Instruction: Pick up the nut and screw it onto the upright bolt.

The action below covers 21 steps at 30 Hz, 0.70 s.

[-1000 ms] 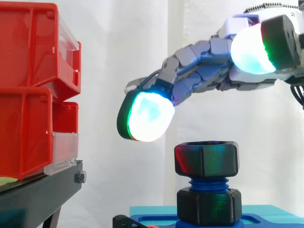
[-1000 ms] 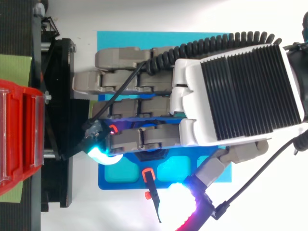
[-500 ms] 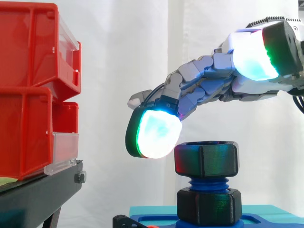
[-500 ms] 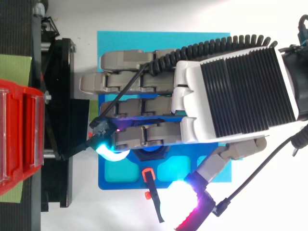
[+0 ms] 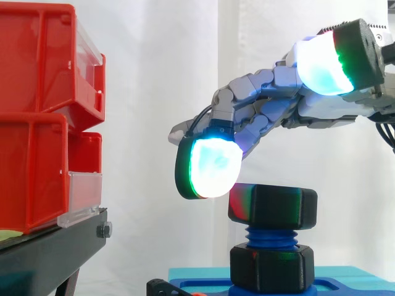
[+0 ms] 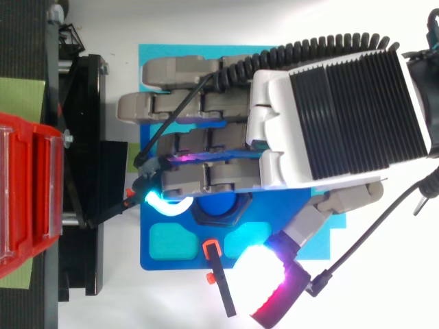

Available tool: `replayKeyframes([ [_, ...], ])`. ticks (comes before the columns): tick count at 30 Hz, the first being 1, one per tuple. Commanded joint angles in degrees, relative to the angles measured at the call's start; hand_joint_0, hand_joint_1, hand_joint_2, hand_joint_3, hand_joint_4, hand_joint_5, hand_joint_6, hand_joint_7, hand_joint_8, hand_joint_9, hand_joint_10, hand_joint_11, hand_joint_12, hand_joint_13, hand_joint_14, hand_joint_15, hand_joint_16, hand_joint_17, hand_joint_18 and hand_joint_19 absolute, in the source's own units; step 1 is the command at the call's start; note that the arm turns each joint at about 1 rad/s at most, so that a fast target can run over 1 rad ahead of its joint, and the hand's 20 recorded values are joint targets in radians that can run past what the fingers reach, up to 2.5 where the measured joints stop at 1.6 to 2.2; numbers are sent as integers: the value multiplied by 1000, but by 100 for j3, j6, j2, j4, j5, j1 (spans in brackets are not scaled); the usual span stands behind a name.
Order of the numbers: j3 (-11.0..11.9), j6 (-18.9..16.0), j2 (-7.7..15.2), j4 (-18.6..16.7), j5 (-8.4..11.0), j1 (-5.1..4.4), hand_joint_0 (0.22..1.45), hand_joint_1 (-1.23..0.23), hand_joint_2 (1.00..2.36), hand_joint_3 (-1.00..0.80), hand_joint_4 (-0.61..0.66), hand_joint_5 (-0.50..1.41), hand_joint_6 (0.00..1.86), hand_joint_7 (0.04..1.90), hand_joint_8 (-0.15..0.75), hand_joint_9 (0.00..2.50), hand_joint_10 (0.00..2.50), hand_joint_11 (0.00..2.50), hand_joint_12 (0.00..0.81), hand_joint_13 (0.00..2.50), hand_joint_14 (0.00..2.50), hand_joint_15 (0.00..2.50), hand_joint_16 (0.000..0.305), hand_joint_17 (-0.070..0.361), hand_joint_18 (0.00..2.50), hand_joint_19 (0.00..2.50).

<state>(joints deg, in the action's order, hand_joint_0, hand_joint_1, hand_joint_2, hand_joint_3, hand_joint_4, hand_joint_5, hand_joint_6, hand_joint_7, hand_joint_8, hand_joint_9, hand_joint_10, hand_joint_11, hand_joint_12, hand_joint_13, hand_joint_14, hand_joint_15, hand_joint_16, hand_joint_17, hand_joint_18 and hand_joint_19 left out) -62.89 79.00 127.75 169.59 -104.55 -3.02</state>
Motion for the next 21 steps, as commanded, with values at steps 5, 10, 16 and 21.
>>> replayKeyframes([
  [5, 5, 10, 4, -23, -56, 82, 434, 19, 1000, -500, 241, -17, 506, 1228, 281, 831, 0, 0, 359, 268, 0, 0, 51, 114, 0, 0],
  [10, 5, 10, 4, -23, -118, 135, 444, -7, 1000, -500, 218, 30, 505, 1399, 273, 983, 0, 0, 336, 383, 0, 0, 45, 102, 65, 0],
  [16, 5, 19, -4, -67, -118, 144, 457, -55, 1000, -500, 188, 86, 500, 1570, 243, 1311, 0, 0, 282, 528, 0, 0, 31, 69, 204, 0],
  [21, 5, 19, -4, -76, -162, 144, 462, -132, 1000, -500, 175, 90, 544, 1557, 299, 1528, 0, 0, 228, 705, 0, 0, 23, 52, 390, 0],
])
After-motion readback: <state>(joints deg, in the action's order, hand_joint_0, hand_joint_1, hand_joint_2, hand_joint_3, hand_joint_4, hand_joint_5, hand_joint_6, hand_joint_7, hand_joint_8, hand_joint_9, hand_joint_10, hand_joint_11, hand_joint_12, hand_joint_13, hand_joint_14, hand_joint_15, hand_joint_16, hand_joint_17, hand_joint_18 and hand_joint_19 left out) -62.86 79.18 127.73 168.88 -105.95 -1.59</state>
